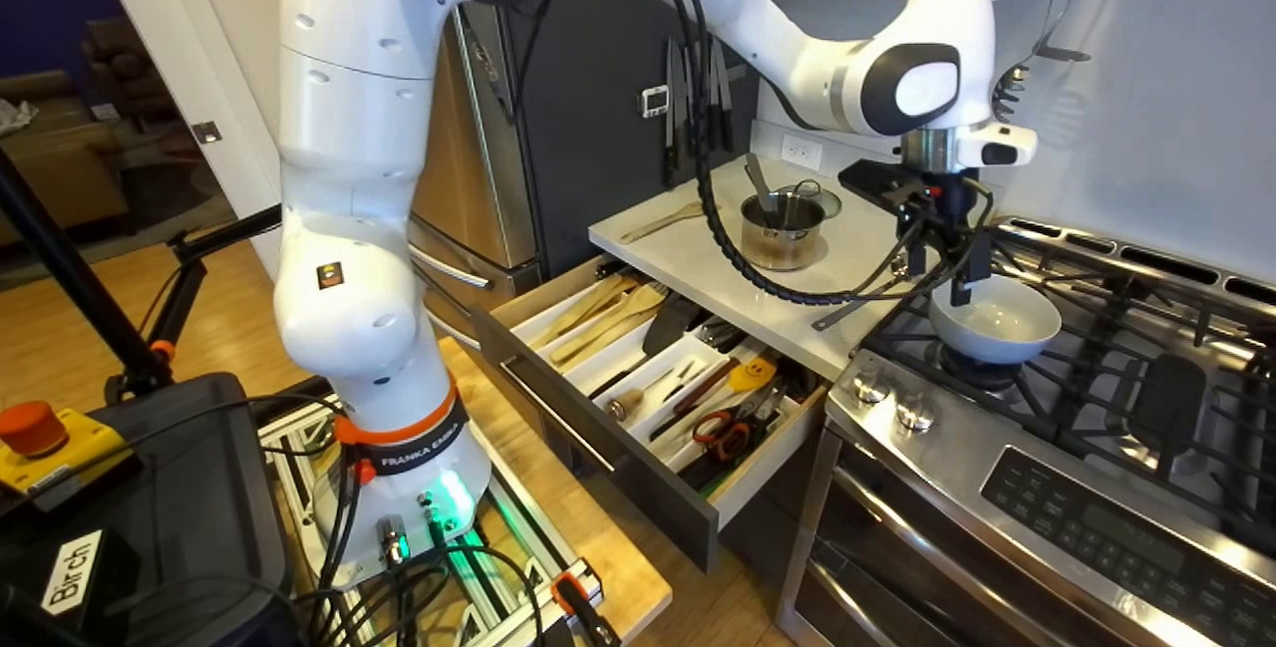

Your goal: Move the grey bowl to the left

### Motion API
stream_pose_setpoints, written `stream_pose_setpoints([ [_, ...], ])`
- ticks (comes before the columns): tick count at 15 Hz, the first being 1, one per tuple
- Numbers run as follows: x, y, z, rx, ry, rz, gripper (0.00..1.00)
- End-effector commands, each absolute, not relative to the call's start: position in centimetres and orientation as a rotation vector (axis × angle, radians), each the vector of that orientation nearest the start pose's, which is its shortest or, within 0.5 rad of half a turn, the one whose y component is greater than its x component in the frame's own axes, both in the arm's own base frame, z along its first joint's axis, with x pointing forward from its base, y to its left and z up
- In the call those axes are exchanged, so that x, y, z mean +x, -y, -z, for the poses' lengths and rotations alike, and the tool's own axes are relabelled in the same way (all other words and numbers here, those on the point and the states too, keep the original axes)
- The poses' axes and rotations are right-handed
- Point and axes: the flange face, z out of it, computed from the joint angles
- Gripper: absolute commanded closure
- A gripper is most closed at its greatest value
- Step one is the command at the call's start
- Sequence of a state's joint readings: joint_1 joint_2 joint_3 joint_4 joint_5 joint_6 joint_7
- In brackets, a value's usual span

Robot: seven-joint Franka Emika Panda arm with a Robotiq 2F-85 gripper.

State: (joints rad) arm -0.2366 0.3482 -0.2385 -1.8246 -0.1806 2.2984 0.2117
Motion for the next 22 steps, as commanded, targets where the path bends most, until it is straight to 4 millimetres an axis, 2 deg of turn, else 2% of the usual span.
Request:
stream_pose_setpoints([
  [1,58.7,30.2,-35.2,-3.217,-0.979,0.108,0.0],
  [4,60.2,31.9,-33.5,-3.183,-1.041,0.038,0.0],
  [5,60.4,32.0,-33.5,-3.182,-1.043,0.038,0.0],
  [6,60.9,31.2,-33.1,-3.151,-1.173,0.137,0.0],
  [8,61.4,30.7,-32.5,-2.993,-1.328,0.1,0.0],
  [14,63.5,33.1,-32.1,-2.652,-1.65,0.165,0.0],
  [16,64.2,33.9,-31.1,-2.538,-1.757,0.197,0.0],
  [22,64.9,35.3,-30.0,-2.178,-2.029,0.265,0.0],
])
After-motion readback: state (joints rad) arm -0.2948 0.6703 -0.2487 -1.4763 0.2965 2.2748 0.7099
